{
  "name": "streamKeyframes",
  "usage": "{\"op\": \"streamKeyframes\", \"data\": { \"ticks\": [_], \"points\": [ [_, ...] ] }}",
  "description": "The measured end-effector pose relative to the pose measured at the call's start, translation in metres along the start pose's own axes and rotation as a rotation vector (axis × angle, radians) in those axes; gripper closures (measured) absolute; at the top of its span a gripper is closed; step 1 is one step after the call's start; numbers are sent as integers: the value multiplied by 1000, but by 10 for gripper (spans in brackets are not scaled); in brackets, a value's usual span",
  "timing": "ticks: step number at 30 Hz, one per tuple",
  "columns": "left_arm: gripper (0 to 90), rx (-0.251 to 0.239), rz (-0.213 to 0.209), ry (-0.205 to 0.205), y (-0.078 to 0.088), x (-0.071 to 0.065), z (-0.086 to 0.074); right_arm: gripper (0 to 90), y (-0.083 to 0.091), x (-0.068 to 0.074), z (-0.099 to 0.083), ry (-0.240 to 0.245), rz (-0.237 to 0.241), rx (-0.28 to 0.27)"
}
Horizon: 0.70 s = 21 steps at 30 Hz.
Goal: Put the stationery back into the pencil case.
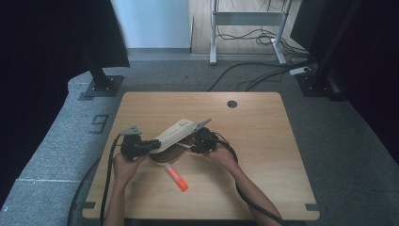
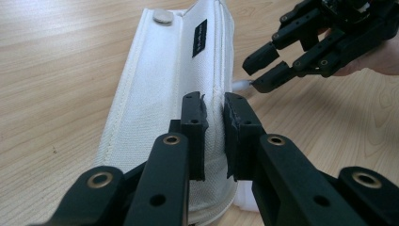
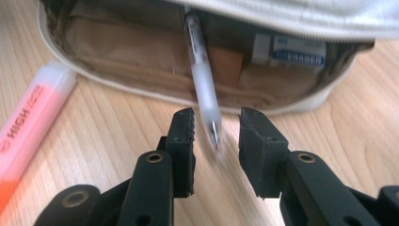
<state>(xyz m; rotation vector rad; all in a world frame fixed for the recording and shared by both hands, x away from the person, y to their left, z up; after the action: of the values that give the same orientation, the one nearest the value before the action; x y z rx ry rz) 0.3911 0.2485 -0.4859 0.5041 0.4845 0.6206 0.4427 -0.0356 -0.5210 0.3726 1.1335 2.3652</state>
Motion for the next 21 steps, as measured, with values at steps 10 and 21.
{"op": "streamKeyframes", "data": {
  "ticks": [10, 21],
  "points": [
    [793, 3, -2, -2, 0, 0, 0, 732, -4, -5, -17, -26, 7, 19],
    [792, 5, -3, -2, -1, -1, 0, 831, -10, -9, -11, -2, -27, 10]
  ]
}}
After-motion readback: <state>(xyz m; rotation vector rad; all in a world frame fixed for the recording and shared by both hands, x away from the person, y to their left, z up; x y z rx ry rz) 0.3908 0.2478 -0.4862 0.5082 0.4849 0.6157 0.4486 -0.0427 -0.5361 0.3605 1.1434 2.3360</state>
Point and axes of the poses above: each handheld gripper's, and its own axes: y roughly backward along the jaws, z roughly out of its top, x roughly to its left, the point moved 1 cm from there along -y, roughly forward along the jaws, and after that the axes turned 2 degrees about -z, right-handed, at the moved point
